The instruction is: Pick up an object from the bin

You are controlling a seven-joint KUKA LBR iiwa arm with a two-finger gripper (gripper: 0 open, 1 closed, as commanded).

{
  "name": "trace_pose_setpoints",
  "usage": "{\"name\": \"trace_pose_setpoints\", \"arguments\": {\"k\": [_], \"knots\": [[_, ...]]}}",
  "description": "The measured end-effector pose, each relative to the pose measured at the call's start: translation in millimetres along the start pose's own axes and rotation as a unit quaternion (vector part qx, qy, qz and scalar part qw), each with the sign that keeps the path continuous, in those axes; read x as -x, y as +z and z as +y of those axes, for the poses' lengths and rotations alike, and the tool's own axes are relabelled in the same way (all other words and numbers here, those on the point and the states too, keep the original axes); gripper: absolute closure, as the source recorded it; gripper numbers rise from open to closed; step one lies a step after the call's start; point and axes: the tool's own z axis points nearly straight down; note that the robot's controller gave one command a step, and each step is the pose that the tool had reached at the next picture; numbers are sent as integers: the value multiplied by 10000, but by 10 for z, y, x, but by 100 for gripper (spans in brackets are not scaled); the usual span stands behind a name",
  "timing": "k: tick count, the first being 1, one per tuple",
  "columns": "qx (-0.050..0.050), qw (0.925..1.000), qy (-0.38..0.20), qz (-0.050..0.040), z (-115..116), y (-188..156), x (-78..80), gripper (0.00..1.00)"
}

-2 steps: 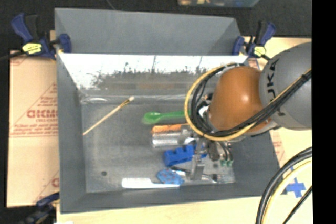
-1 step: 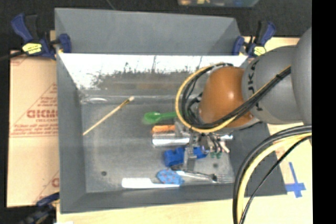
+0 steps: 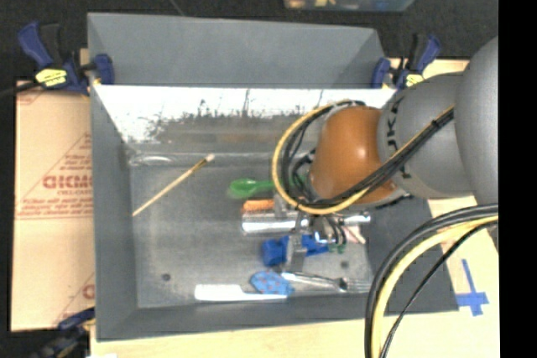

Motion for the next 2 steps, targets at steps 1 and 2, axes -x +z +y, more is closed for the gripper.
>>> {"name": "trace_pose_setpoints", "arguments": {"k": [1, 2], "knots": [[7, 10000, -83, -27, -110, -26, 16, 0], [2, 10000, -25, -33, -34, -26, 23, 0]]}}
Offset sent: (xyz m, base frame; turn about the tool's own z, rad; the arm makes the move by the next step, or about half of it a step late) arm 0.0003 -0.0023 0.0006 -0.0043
